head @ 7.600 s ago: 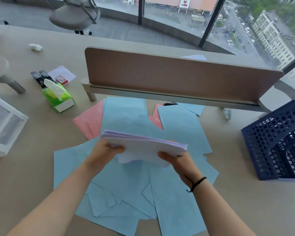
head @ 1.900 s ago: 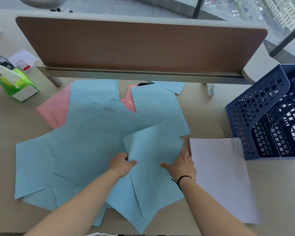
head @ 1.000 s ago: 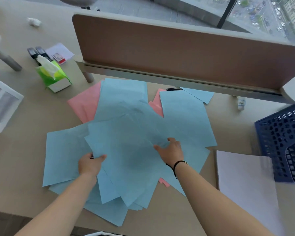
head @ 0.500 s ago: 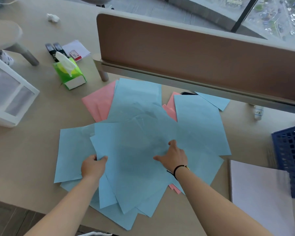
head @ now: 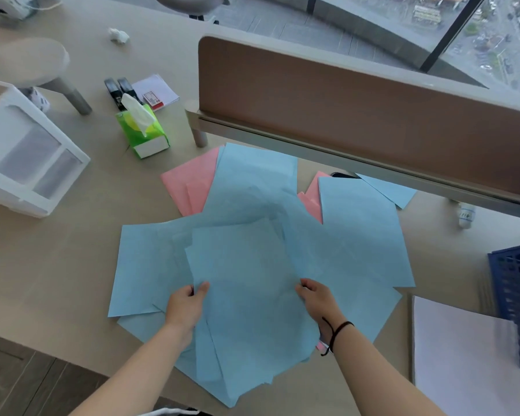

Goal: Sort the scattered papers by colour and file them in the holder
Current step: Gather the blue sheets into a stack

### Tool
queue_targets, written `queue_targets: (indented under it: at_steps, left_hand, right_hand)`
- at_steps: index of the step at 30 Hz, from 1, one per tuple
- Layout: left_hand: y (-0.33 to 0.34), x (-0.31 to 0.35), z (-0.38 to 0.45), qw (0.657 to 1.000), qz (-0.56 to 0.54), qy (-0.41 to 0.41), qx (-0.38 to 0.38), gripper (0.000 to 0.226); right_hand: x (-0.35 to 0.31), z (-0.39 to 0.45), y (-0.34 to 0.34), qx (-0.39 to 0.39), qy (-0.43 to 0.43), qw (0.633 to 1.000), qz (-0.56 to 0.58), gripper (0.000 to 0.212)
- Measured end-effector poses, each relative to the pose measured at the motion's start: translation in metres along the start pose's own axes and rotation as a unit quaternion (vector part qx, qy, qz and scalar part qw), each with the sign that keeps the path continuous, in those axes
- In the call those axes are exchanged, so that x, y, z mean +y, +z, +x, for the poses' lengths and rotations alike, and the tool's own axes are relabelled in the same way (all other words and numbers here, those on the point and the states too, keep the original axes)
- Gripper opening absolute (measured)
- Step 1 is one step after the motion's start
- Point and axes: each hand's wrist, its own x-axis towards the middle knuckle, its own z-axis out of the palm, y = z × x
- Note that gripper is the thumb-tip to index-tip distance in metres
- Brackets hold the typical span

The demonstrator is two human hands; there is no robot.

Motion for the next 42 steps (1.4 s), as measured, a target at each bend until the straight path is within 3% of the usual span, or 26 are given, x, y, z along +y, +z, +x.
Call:
queue_targets:
  at_steps: [2, 4, 8, 13, 17, 21, 23, 24, 26, 28, 31, 33, 38, 42]
  left_hand:
    - [0.001, -0.004, -0.002, 0.993, 0.115, 0.016, -0.005, 0.041]
    - [0.002, -0.007, 0.0, 0.975, 0.219, 0.038, 0.008, 0.036]
    - [0.002, 0.003, 0.001, 0.96, 0.274, 0.057, 0.026, 0.037]
    - [-0.01, 0.013, 0.009, 0.982, 0.185, 0.028, 0.032, 0.05]
    - [-0.019, 0.029, -0.002, 0.996, 0.069, 0.047, -0.01, 0.016]
    - [-0.034, 0.028, 0.004, 0.998, -0.039, 0.035, -0.021, 0.056]
    - [-0.044, 0.028, 0.012, 0.998, -0.065, 0.017, 0.0, 0.074]
    - [-0.05, 0.029, 0.015, 0.998, -0.067, 0.015, 0.012, 0.072]
    - [-0.062, 0.028, 0.023, 0.998, -0.03, 0.03, 0.036, 0.038]
    - [-0.074, 0.027, 0.031, 0.997, 0.001, 0.037, 0.062, 0.021]
    - [-0.086, 0.024, 0.042, 0.997, -0.008, 0.032, 0.075, 0.02]
    - [-0.089, 0.023, 0.047, 0.997, -0.026, 0.028, 0.071, 0.019]
    - [-0.089, 0.025, 0.055, 0.996, -0.072, 0.025, 0.051, 0.019]
    - [-0.097, 0.025, 0.061, 0.999, -0.031, 0.027, 0.013, 0.019]
  right_hand:
    - [-0.002, -0.006, 0.0, -0.015, 0.014, 1.0, 0.014, 0.024]
    - [-0.004, -0.007, 0.002, -0.039, 0.03, 0.999, 0.019, 0.027]
    - [-0.011, -0.008, 0.013, -0.077, 0.049, 0.996, 0.007, 0.024]
    - [-0.017, -0.012, 0.023, -0.123, 0.058, 0.991, -0.004, 0.022]
    - [-0.025, -0.014, 0.015, -0.175, 0.087, 0.98, 0.016, 0.026]
    - [-0.029, -0.015, 0.024, -0.209, 0.106, 0.972, 0.03, 0.025]
    - [-0.035, -0.007, 0.036, -0.165, 0.043, 0.982, -0.077, 0.02]
    - [-0.041, 0.0, 0.04, -0.092, -0.011, 0.979, -0.179, 0.02]
    - [-0.051, 0.017, 0.041, 0.098, -0.095, 0.932, -0.336, 0.039]
    - [-0.064, 0.027, 0.036, 0.188, -0.099, 0.911, -0.353, 0.064]
    - [-0.075, 0.038, 0.034, 0.17, -0.041, 0.912, -0.372, 0.1]
    - [-0.078, 0.043, 0.039, 0.161, -0.024, 0.913, -0.374, 0.104]
    - [-0.077, 0.051, 0.042, 0.141, 0.001, 0.932, -0.335, 0.083]
    - [-0.08, 0.053, 0.04, 0.122, -0.007, 0.914, -0.387, 0.048]
